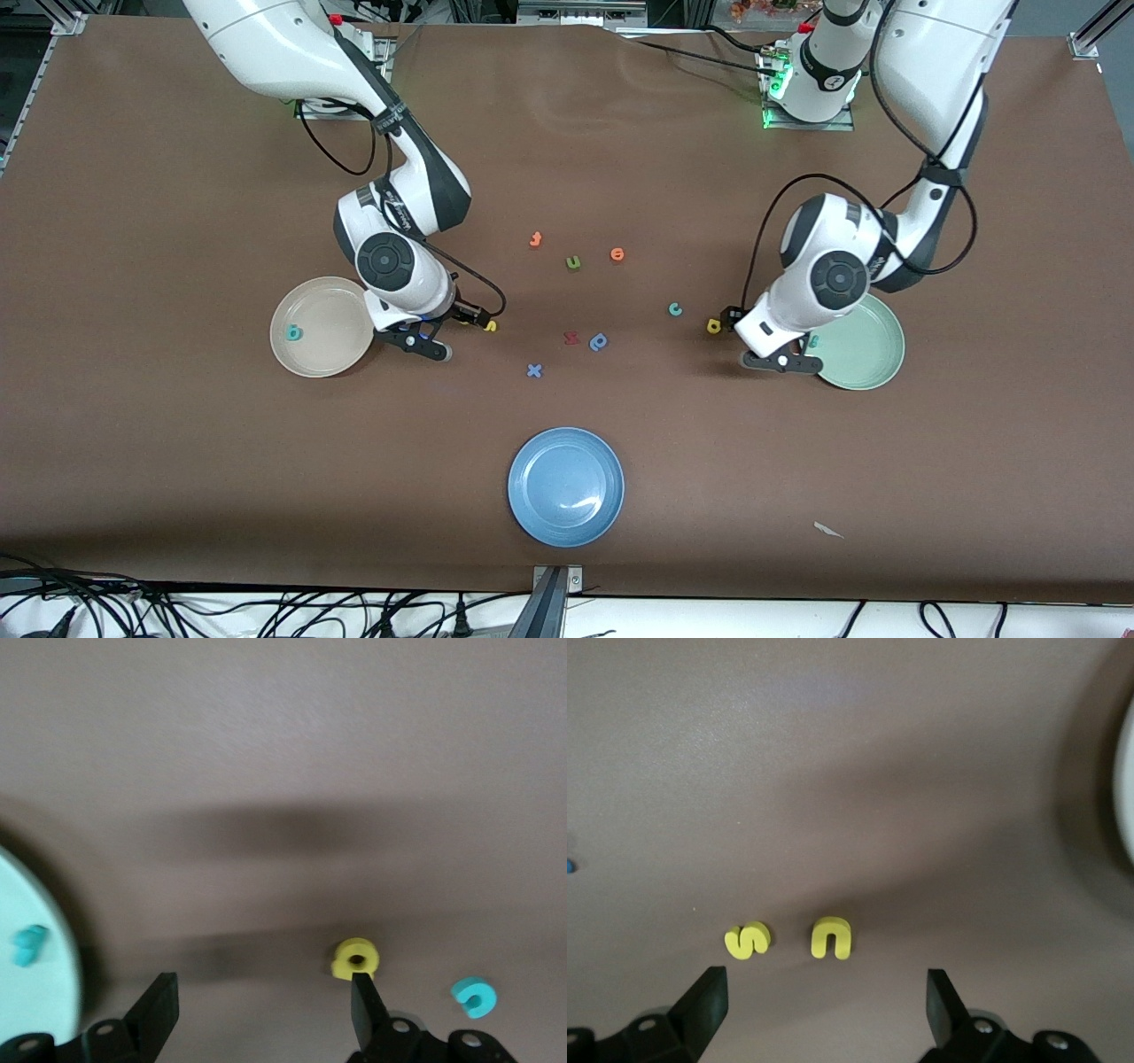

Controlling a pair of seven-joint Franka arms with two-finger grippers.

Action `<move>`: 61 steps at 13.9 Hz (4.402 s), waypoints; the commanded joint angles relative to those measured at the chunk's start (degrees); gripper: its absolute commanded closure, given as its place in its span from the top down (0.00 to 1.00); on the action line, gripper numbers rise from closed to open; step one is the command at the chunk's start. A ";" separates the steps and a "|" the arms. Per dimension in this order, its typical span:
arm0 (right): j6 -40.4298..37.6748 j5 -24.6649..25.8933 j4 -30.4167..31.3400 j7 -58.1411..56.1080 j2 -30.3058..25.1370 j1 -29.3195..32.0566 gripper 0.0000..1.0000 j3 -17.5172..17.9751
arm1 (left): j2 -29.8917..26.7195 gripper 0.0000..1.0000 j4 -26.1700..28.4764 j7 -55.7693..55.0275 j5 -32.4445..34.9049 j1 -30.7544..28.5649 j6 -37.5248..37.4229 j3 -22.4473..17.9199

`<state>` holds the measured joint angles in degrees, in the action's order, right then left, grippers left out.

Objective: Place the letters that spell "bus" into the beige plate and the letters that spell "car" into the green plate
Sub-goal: 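Reach the right gripper to a yellow letter while the left gripper reaches another, then grasp the yellow u with the right gripper while the left gripper grasps yellow, then drop the yellow u on the white plate while the left gripper drops yellow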

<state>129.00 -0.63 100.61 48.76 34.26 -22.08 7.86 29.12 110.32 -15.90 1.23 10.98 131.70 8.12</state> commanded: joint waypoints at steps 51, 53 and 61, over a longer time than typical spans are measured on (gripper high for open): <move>-5.06 3.53 1.87 -9.62 -4.19 -0.69 0.20 -6.61 | -5.47 0.14 7.54 15.19 3.16 -7.63 5.95 -1.45; -9.54 3.53 2.65 -17.17 -5.95 -0.51 0.20 -9.95 | -7.05 0.14 7.63 15.46 3.94 -8.86 2.79 -1.45; -5.96 0.99 11.18 -39.18 -7.37 -0.25 0.23 -21.13 | -5.83 0.35 7.90 22.67 7.47 -12.82 2.77 -1.71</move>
<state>120.57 1.42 108.40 11.64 28.68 -21.74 -12.94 23.28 117.85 5.39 7.15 -1.25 133.88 6.05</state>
